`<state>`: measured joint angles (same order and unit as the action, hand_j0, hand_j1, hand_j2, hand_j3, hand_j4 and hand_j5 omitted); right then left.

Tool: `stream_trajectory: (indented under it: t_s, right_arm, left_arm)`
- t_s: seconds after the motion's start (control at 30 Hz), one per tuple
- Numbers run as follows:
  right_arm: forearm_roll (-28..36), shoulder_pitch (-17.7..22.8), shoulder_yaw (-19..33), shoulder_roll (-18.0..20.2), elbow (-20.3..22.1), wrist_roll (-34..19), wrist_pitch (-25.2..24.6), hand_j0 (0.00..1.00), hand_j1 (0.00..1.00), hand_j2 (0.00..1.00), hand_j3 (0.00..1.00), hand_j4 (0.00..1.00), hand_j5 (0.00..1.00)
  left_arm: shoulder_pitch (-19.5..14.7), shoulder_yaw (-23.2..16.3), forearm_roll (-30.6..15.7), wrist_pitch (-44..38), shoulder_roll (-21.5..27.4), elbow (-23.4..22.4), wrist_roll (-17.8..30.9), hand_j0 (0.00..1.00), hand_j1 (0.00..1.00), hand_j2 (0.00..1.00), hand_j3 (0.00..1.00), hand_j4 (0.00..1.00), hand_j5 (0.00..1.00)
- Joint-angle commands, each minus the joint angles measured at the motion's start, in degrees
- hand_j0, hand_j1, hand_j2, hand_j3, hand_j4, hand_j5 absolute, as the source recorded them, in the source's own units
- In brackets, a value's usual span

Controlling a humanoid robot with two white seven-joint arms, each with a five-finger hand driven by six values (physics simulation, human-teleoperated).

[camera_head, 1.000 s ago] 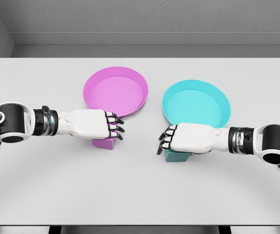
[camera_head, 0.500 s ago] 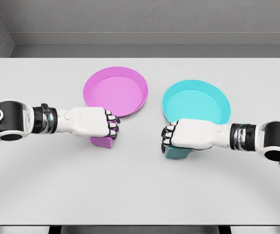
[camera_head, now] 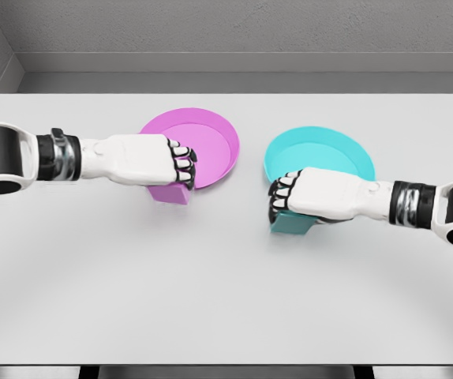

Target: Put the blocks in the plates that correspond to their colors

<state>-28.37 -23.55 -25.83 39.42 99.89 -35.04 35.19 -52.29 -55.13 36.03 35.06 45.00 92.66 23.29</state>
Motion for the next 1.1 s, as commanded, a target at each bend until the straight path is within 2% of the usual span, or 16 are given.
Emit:
stream_trajectory:
  t_s: [0.0,0.17,0.23,0.37,0.4,0.47,0.5,0.57,0.67,0.7,0.73,0.83,0.9,1.07]
  right_arm:
    - [2.0,0.0,2.9,0.2,-0.7,0.0,-0.2,0.56,0.56,0.56,0.56,0.56,0.56]
    - [3.8,-0.1,6.0,0.0,-1.6,0.0,-0.2,0.56,0.56,0.56,0.56,0.56,0.56]
    - [4.5,-0.3,8.6,-0.1,-4.0,0.0,-0.2,0.56,0.56,0.56,0.56,0.56,0.56]
    - [4.5,-1.6,9.6,-0.6,-8.5,0.0,-0.2,0.56,0.56,0.56,0.56,0.56,0.56]
    - [4.5,-1.6,11.0,-1.4,-8.9,0.0,-0.2,0.59,0.59,0.59,0.59,0.59,0.59]
    - [4.5,-1.5,11.7,-1.4,-9.0,0.0,-0.2,0.89,0.89,0.89,0.89,0.89,0.89]
    - [4.5,-1.5,11.7,-1.4,-9.0,0.0,-0.2,0.94,0.94,0.94,0.94,0.94,0.94]
    - [4.5,-1.5,12.4,-1.4,-9.0,0.0,-0.2,1.00,1.00,1.00,1.00,1.00,1.00]
    - [4.5,-1.5,13.7,-1.4,-9.0,0.0,-0.2,1.00,1.00,1.00,1.00,1.00,1.00]
    - [4.5,-1.5,14.5,-1.4,-9.0,0.0,-0.2,1.00,1.00,1.00,1.00,1.00,1.00]
    - [4.5,-1.3,15.5,-1.4,-9.0,0.0,-0.2,1.00,1.00,1.00,1.00,1.00,1.00]
    - [4.5,-1.1,17.1,-1.4,-9.0,0.0,-0.2,1.00,1.00,1.00,1.00,1.00,1.00]
    - [4.5,-0.5,18.6,-1.3,-9.0,0.0,-0.2,1.00,1.00,1.00,1.00,1.00,1.00]
    - [4.5,1.1,24.2,-0.2,-10.9,0.0,-0.2,1.00,1.00,1.00,1.00,1.00,1.00]
  left_arm:
    - [-0.2,0.3,-1.1,-0.1,-1.4,-4.4,0.0,0.45,0.45,0.45,0.45,0.45,0.45]
    - [-0.5,4.7,-0.8,-0.1,-5.3,-11.9,0.0,0.44,0.44,0.44,0.44,0.44,0.44]
    - [-0.5,5.5,-0.7,-0.1,-6.2,-13.9,0.0,0.44,0.44,0.44,0.44,0.44,0.44]
    - [-0.5,7.6,-0.4,-0.1,-9.1,-17.9,0.6,0.44,0.44,0.44,0.44,0.44,0.44]
    - [-0.5,8.5,-0.4,-0.1,-11.2,-19.5,2.4,0.44,0.44,0.44,0.44,0.44,0.44]
    - [-0.5,8.9,-0.3,-0.1,-13.4,-21.6,3.8,0.44,0.44,0.44,0.44,0.44,0.44]
    - [-0.5,9.2,-0.3,-0.1,-15.3,-23.5,5.2,0.44,0.44,0.44,0.44,0.44,0.44]
    - [-0.5,10.9,-0.3,-0.1,-18.8,-28.1,9.2,0.45,0.45,0.45,0.45,0.45,0.45]
    - [-0.5,10.8,-0.3,-0.1,-19.9,-28.8,9.7,0.46,0.46,0.46,0.46,0.46,0.46]
    - [-0.5,10.8,-0.3,-0.1,-20.1,-28.8,9.7,0.49,0.49,0.49,0.49,0.49,0.49]
    - [-0.5,10.7,-0.3,-0.1,-20.1,-28.8,9.8,0.57,0.57,0.57,0.57,0.57,0.57]
    - [-0.5,10.7,-0.4,-0.1,-20.1,-28.8,9.8,0.93,0.93,0.93,0.93,0.93,0.93]
    - [-0.5,10.8,-0.7,-0.1,-20.1,-28.8,9.8,1.00,1.00,1.00,1.00,1.00,1.00]
    - [-0.6,12.2,-1.1,-0.1,-19.9,-29.6,9.7,1.00,1.00,1.00,1.00,1.00,1.00]
